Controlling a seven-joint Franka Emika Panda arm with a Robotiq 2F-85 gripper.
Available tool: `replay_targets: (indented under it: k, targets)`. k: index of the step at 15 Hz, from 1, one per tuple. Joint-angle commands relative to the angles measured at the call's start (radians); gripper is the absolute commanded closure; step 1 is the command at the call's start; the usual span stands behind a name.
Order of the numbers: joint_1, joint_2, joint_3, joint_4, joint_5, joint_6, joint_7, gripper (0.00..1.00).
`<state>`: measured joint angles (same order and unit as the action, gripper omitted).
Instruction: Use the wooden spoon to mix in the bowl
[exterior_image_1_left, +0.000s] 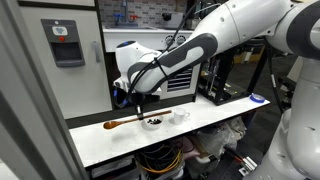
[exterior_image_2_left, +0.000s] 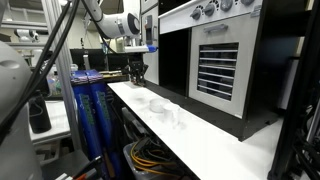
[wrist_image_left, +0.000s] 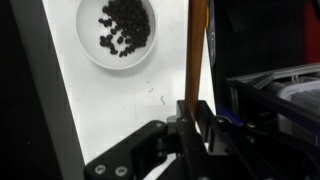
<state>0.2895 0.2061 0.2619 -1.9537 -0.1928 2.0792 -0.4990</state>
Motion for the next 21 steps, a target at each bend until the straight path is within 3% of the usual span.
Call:
replay_targets:
  k: [1,11,21]
  targets:
    - [-0.002,-0.032,0.008,0.051,-0.077,-0.16,-0.046,0.97]
    - [0.033,0.006,0.023,0.214,-0.329,-0.55,-0.172,0.97]
    - [0.057,0.102,0.028,0.251,-0.529,-0.687,-0.233,0.97]
